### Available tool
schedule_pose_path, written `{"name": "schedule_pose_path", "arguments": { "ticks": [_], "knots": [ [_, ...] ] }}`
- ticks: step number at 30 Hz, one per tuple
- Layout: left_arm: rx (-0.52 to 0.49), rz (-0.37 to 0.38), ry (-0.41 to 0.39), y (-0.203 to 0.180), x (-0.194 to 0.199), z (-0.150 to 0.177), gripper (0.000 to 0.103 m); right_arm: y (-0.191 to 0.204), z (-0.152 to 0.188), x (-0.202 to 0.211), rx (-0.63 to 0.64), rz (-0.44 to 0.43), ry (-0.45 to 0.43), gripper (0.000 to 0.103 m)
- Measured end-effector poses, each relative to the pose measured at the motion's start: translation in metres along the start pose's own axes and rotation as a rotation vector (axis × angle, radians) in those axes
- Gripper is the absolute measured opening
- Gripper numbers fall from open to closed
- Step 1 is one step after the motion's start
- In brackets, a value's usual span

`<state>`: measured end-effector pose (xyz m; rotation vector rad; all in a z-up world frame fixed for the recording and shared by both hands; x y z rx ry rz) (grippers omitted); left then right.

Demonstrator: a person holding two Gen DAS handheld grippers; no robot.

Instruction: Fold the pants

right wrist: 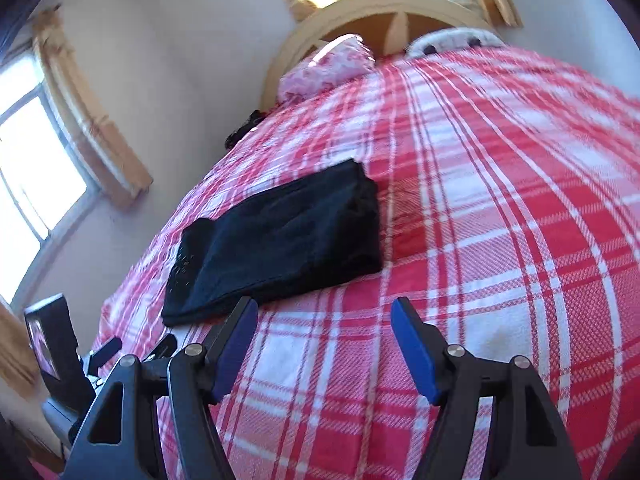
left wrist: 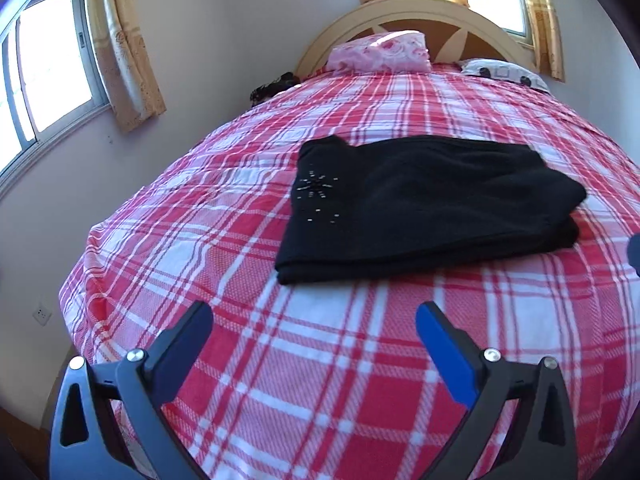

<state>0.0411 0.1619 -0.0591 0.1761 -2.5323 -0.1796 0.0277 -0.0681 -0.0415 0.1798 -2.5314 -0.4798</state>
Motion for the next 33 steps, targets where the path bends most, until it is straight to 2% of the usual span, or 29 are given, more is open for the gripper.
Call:
{"name": "schedule_pose_path", "arguments": {
  "ticks": [11, 14, 16, 21, 33],
  "knots": [
    [0.079, 0.097, -0.053, -0.006, 0.031, -0.009, 0.103, 0.054, -0.003, 0.040, 0.195, -0.036, -0.137, 0.071],
    [0.099, 0.091, -0.069, -0.005, 0.036, -0.011, 0.103, 0.060, -0.006, 0.052, 0.230, -0.024, -0.185, 0.072],
    [0.068, 0.072, -0.093, -0.008, 0.040, -0.014, 0.103, 0.060, -0.009, 0.057, 0.226, -0.014, -0.210, 0.077],
    [0.033, 0.011, -0.114, -0.008, 0.045, -0.017, 0.103, 0.052, -0.016, 0.068, 0.179, -0.007, -0.256, 0.078],
    [0.039, 0.002, -0.100, -0.004, 0.042, -0.018, 0.103, 0.055, -0.014, 0.065, 0.188, -0.013, -0.245, 0.078]
  ]
}}
Point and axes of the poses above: each gripper's, at about its wrist camera, not at the fingertips, and x roughly against the way its jaws point, y to its left, z to its underside, the point moved 5 cm from there along -x, roughly the way its jaws point, and after that the axes turned 8 degrees about -y, right-handed, at the moved point
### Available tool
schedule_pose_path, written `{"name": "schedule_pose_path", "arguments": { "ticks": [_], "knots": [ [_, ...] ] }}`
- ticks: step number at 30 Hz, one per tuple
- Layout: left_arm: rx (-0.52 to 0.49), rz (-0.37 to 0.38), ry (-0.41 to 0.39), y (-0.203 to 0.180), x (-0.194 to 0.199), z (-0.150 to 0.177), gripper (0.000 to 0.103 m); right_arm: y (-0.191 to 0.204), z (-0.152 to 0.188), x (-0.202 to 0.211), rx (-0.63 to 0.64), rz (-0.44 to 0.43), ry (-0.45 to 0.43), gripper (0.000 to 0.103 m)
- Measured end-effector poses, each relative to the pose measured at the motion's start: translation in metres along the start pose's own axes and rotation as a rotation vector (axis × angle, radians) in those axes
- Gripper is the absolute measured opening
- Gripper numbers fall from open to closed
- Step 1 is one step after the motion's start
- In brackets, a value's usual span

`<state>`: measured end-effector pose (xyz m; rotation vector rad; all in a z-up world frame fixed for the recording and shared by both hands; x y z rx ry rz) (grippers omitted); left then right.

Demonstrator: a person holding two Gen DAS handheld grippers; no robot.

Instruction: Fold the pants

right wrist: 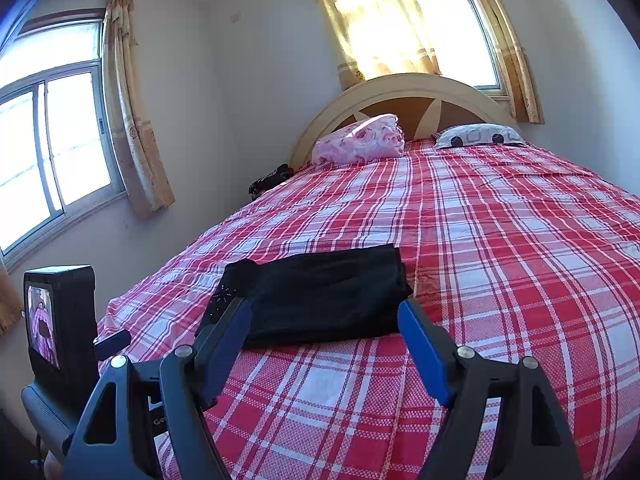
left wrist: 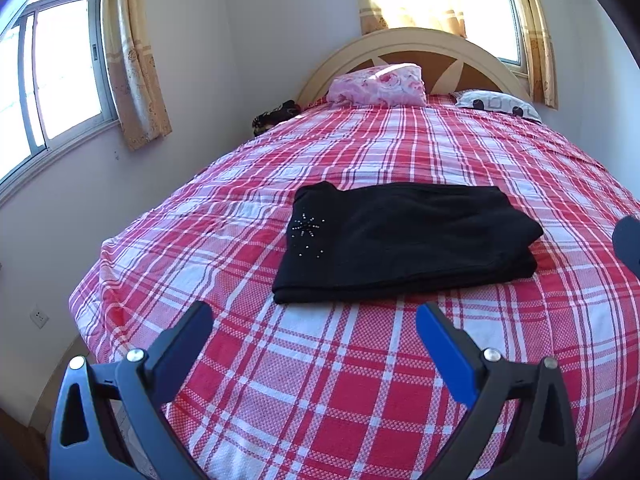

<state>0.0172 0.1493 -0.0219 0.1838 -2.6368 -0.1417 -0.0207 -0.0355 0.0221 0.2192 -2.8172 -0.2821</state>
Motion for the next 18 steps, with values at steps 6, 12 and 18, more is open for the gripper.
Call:
{"name": "schedule_pose_path", "arguments": {
  "ticks": [6, 12, 18],
  "knots": [
    [-0.004, 0.004, 0.005, -0.0038, 0.0023, 0.0024, 0.103, -0.0002, 0.0017, 0.0001, -0.006, 0.001, 0.008, 0.078],
    [-0.004, 0.002, 0.005, -0.0047, 0.0024, 0.0027, 0.103, -0.0009, 0.0009, 0.0016, -0.009, 0.003, 0.007, 0.078],
    [-0.002, 0.001, 0.015, -0.0039, 0.0017, 0.0046, 0.103, -0.0007, 0.0016, 0.0006, -0.013, 0.001, 0.016, 0.078]
  ]
}}
Point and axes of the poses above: each gripper's, at about its wrist camera, not at the fingertips, and x roughly against the way its jaws point, y to its left, z to its underside, the point moved 5 cm from there along -x, roughly the way its jaws point, and after that the axes turned 8 degrees about -y, right-handed, at the moved point
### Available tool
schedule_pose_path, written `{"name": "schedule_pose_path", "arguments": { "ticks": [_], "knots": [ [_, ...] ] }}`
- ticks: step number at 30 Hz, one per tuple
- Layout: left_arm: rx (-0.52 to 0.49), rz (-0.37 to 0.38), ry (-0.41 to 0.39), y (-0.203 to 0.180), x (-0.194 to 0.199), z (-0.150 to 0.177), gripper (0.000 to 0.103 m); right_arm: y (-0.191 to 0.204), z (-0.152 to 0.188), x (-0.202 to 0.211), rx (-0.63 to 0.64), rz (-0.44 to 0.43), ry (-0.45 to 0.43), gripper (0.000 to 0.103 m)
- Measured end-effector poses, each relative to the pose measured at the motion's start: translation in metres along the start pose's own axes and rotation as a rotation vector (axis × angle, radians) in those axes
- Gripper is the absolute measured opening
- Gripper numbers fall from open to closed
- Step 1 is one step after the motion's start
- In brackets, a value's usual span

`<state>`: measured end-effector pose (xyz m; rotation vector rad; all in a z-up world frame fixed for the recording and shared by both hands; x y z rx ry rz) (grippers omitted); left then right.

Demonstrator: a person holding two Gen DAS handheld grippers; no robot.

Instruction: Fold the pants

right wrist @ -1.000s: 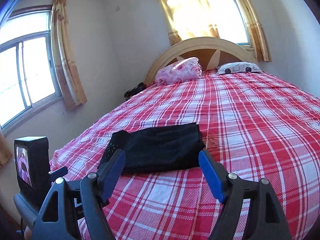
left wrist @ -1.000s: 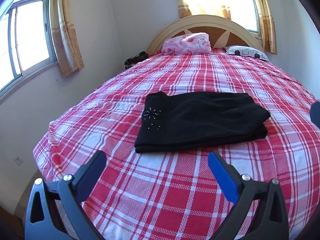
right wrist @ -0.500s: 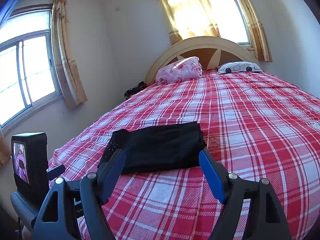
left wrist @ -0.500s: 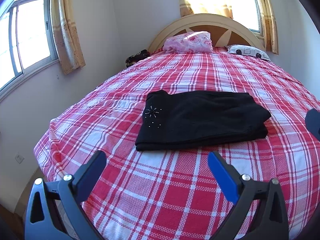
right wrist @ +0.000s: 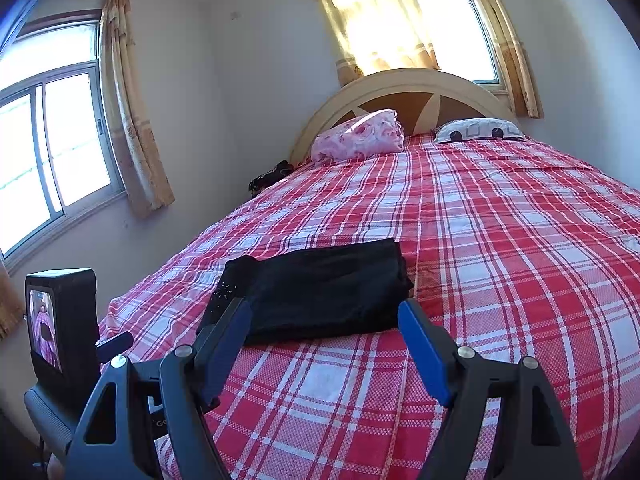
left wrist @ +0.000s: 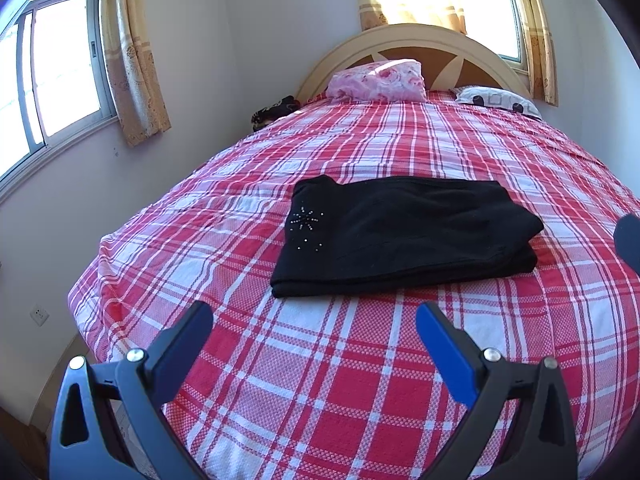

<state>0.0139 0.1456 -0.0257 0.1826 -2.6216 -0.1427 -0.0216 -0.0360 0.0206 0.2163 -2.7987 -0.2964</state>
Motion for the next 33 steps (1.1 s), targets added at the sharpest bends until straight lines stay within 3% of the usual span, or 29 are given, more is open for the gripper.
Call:
{"name": "schedule_pose_path", "arguments": {
  "ticks": [33],
  "knots": [
    [-0.010, -0.031, 0.021, 0.0087, -0.0034, -0.0015, 0.103, 0.0010, -0.0007, -0.0015, -0.006, 0.005, -0.001, 0.078]
  ]
}}
Point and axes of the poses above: each gripper's, at about its wrist camera, not at the fingertips, and x roughly against the way its jaws point, y to its left, z to its underside, the point moved 5 cm from there along -x, roughly the way its jaws point, and after that the axes turned 8 degrees about -y, right-handed, at the moved point
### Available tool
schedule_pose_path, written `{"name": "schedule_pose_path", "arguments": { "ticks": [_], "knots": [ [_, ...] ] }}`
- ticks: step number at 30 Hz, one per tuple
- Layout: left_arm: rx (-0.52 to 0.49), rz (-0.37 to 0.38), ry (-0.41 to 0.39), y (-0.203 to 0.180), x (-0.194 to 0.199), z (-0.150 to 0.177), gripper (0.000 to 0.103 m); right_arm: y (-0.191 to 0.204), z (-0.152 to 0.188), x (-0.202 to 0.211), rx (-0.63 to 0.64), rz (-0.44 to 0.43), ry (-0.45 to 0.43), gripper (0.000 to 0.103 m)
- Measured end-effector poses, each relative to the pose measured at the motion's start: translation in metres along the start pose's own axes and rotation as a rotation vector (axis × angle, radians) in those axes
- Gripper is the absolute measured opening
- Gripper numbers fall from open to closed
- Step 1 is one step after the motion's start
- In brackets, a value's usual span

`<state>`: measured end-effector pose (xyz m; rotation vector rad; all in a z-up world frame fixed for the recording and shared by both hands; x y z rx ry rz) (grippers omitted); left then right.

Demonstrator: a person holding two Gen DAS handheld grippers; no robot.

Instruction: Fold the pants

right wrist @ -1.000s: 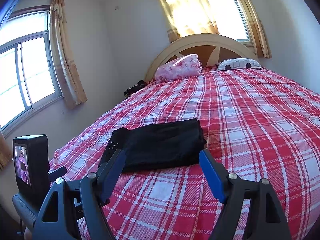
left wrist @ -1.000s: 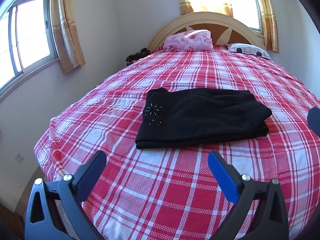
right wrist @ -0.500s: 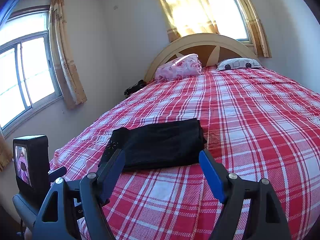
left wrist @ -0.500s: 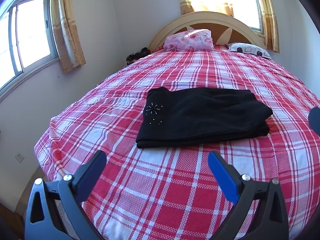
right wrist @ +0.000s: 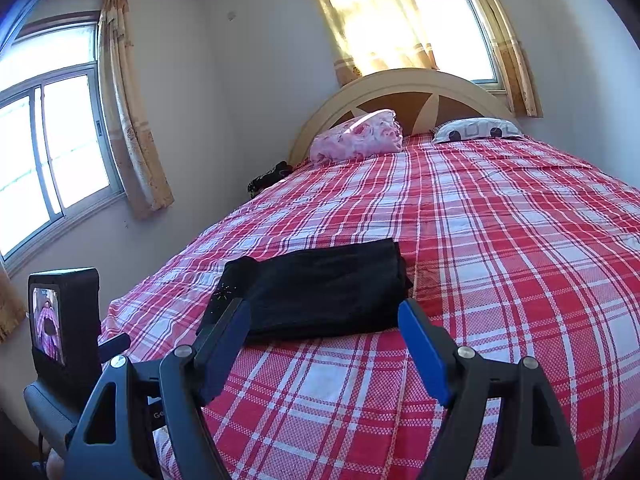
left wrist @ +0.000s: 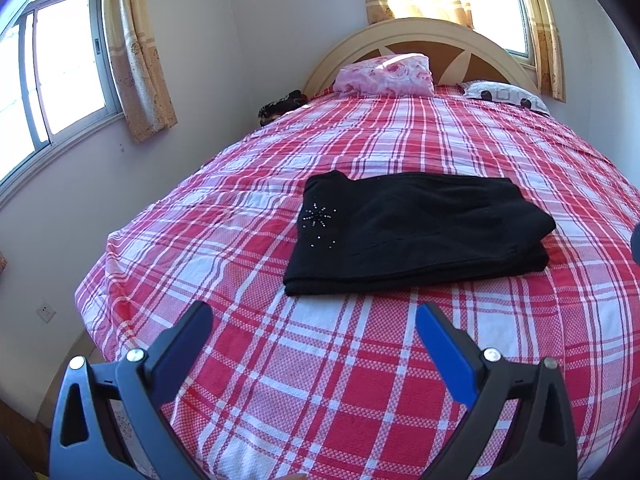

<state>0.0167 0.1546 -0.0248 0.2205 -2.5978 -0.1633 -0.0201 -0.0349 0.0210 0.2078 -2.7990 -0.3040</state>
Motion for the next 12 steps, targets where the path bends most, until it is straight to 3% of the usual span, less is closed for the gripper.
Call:
{"name": "schedule_pose_path", "arguments": {
  "ticks": [4, 12],
  "knots": [
    [-0.009, -0.025, -0.008, 0.0011, 0.0003, -0.0030, 0.103, 0.0000, 0.0001, 0.0003, 0.000, 0.000, -0.002, 0.078],
    [0.002, -0.002, -0.003, 0.0009, -0.0019, -0.0045, 0.103, -0.0047, 0.0000, 0.0008, -0.017, 0.020, -0.008, 0.078]
  ]
}}
Point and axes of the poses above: each gripper's, at about its wrist camera, not at the fingertips, and x roughly against the way its jaws point, y to its left, z to its underside, the point moved 5 cm from there along -x, roughly the way its jaws point, and after that the axes turned 8 degrees about -y, right-handed, at the moved point
